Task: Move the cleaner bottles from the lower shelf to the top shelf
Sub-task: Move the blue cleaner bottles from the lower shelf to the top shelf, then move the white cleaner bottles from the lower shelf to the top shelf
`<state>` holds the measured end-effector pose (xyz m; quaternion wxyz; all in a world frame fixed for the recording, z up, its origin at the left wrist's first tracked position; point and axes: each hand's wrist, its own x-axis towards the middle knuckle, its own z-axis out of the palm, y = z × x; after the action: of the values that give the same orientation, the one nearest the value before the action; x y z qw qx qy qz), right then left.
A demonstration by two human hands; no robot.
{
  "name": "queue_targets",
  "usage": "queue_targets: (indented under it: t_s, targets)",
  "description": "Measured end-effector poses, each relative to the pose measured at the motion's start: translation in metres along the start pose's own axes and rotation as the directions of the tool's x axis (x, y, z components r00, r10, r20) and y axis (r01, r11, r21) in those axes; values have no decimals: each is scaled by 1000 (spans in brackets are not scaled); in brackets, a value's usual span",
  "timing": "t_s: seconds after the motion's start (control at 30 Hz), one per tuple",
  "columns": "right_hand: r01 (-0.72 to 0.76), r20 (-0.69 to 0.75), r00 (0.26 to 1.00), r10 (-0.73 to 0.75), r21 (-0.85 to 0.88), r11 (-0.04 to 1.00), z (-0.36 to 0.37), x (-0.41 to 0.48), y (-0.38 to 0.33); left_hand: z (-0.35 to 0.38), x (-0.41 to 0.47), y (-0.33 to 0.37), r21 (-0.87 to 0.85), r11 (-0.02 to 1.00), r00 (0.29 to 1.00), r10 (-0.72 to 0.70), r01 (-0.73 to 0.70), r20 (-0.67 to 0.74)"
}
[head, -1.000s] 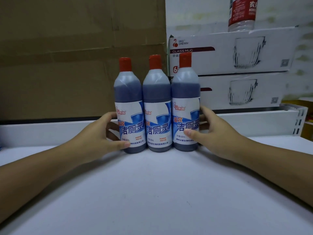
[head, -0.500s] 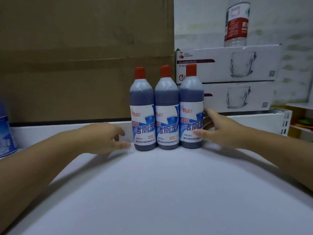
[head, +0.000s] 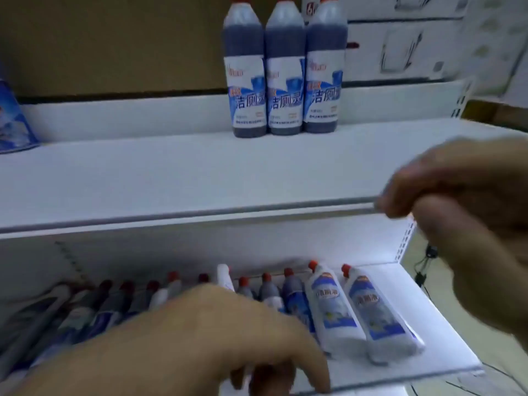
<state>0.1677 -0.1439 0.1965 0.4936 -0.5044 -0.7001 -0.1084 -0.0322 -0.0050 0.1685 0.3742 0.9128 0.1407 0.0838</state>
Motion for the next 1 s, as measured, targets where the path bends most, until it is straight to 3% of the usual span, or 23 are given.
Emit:
queue_targets:
  t_s: [0.03,0.1,0.17,0.2,0.23,0.27,0.3,0.4,0.5,0.57,0.6,0.73,0.87,1.0]
  targets:
    - [28,71,997,-24,-49,998,11,-23,-3,23,-4,-22,-59,986,986,-154,157,60]
    - [-21,195,980,37,-83,996,41,-69,9,69,-4,-50,-93,952,943,-269,291,197]
    - [-262,275,915,294,-147,954,76,-111,43,102,1,-88,-73,947,949,-309,313,61]
    - [-443,292,826,483,-194,875,90,-130,64,114,1,-108,-114,921,928,-367,373,69]
    - [-598,289,691,662,-286,749,100,-150,88,125,4,-126,-126,900,908,-408,417,90]
    - [-689,255,566,784,-376,620,105,-168,109,135,10,-138,-131,886,895,-434,445,106]
    - [-728,192,499,845,-435,530,106,-182,124,143,15,-142,-138,875,885,-452,465,115]
    - [-794,9,448,894,-457,402,96,-199,152,161,44,-150,-156,859,873,-482,487,71]
    - [-883,-72,194,978,-447,142,83,-201,179,174,83,-146,-177,836,852,-522,519,31]
    - [-926,-57,6,998,-377,-16,78,-202,195,184,107,-140,-181,823,840,-542,538,28]
    - [-930,-32,-51,998,-363,-60,78,-202,199,190,119,-137,-189,812,831,-556,552,35]
    - [-902,21,-94,995,-425,-76,77,-201,215,213,163,-130,-176,739,750,-662,650,-8]
    - [-949,114,-180,977,-281,-142,68,-196,226,227,193,-124,-159,637,631,-770,754,-94]
    - [-944,126,-131,983,-320,-84,63,-194,231,224,209,-122,-196,589,598,-801,784,-15]
